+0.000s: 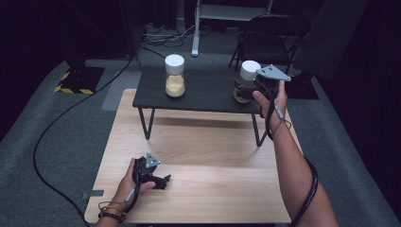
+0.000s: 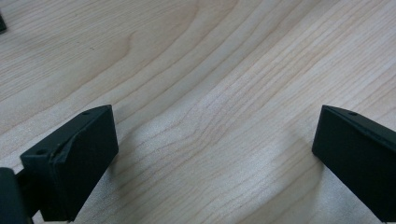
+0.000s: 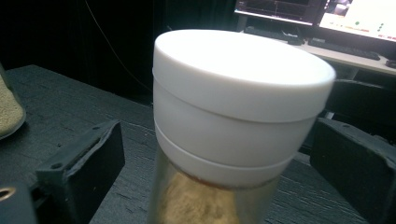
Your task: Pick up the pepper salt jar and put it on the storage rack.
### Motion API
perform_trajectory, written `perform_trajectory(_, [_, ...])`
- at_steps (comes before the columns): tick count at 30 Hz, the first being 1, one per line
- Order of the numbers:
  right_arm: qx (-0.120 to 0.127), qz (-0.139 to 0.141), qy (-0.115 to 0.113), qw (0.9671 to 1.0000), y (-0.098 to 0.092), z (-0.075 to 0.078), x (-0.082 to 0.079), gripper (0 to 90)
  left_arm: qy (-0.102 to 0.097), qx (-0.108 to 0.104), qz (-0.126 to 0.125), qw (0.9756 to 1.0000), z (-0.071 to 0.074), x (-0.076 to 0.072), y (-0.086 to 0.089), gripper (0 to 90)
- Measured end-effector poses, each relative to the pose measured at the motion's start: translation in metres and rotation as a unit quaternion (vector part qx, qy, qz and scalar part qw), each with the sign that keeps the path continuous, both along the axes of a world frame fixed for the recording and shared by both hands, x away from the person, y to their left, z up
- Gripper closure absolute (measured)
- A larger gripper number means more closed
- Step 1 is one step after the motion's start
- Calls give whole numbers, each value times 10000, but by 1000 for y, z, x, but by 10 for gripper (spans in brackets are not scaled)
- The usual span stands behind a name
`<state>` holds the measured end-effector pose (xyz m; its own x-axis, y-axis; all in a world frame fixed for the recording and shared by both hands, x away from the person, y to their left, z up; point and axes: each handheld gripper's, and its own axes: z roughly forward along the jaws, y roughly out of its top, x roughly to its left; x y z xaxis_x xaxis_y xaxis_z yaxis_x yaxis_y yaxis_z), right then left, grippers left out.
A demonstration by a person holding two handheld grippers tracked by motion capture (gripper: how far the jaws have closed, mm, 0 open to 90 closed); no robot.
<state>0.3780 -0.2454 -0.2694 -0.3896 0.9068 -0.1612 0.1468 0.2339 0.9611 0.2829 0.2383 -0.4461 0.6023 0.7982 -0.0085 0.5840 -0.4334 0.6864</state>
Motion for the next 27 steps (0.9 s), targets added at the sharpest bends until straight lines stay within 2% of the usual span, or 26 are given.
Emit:
perform_trajectory(6, [14, -5, -202, 9998, -5, -4, -9, 29, -1, -1, 1, 10000, 0, 0, 0, 4])
perform_trajectory(8, [-36, -75, -275, 9996, -4, -5, -13, 29, -3, -4, -3, 10000, 0, 0, 0, 4])
perform_trajectory(13, [-92, -20, -389, 9992, -7, -6, -22, 29, -3, 7, -16, 10000, 0, 0, 0, 4])
perform_trajectory(16, [43, -45, -396, 9992, -6, -8, -27, 29, 1, 12, -17, 10000, 0, 0, 0, 4])
perform_trajectory(20, [38, -106, -480, 9988, -5, -10, -37, 29, 7, 9, -21, 10000, 0, 1, 0, 4])
perform_trajectory(27, [-239, -111, -726, 9970, -4, -17, -54, 29, 4, 9, -23, 10000, 0, 0, 0, 4])
